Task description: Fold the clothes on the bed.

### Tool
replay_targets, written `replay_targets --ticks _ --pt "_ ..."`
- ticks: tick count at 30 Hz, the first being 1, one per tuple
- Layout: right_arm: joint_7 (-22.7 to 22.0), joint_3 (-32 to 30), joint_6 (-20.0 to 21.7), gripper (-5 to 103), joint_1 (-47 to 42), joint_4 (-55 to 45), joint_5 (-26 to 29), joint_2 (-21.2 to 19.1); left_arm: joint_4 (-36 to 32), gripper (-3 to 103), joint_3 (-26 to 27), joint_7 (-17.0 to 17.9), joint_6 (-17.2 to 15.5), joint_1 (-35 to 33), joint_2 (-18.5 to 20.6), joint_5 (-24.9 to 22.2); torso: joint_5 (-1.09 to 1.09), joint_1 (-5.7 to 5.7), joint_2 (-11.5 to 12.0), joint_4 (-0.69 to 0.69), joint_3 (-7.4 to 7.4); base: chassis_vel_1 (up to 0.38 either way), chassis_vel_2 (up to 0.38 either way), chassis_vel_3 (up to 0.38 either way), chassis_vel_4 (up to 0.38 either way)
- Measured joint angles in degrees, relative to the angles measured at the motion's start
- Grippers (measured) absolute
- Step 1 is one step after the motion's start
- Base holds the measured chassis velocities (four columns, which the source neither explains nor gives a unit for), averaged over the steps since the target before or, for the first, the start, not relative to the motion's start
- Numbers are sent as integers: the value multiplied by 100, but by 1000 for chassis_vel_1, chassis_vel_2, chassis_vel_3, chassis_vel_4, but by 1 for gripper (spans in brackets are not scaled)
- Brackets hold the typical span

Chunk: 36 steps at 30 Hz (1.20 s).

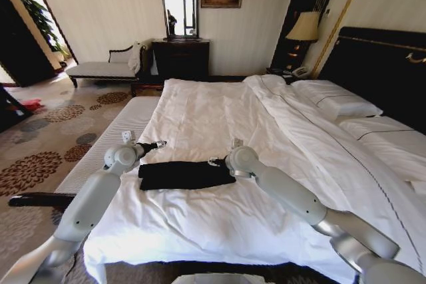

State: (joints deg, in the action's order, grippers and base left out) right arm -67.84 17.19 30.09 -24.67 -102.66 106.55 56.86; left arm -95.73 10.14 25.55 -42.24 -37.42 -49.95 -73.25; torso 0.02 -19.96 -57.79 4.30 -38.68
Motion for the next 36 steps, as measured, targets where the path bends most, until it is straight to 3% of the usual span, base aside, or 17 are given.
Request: replay_targets --ticks 7,13,17,25,32,36 --pt "171 -139 -1 100 -36 133 -112 -73 -24 100 -271 64 3 -311 225 -226 -1 -1 1 1 0 0 0 0 0" --pt "203 -127 -6 100 -94 157 -218 -27 -108 100 -266 63 5 -702 99 -342 -4 0 0 0 0 0 0 0 0" --pt "220 -119 -7 100 -119 162 -255 -29 -434 100 -120 126 8 -1097 106 -510 -2 0 0 3 0 0 0 0 0" --pt "361 -246 -26 100 -197 239 -413 -125 -1726 100 205 263 13 -2357 704 -569 -1 2 -1 -1 1 0 0 0 0" --pt "386 -433 -64 100 -277 208 -502 -185 -2291 100 399 270 11 -2777 1062 -381 -2 1 -1 1 1 0 0 0 0" --pt "418 -451 -78 100 -234 235 -512 -171 -2441 100 733 269 12 -2516 1000 -447 -1 2 -1 -1 1 0 0 0 0"
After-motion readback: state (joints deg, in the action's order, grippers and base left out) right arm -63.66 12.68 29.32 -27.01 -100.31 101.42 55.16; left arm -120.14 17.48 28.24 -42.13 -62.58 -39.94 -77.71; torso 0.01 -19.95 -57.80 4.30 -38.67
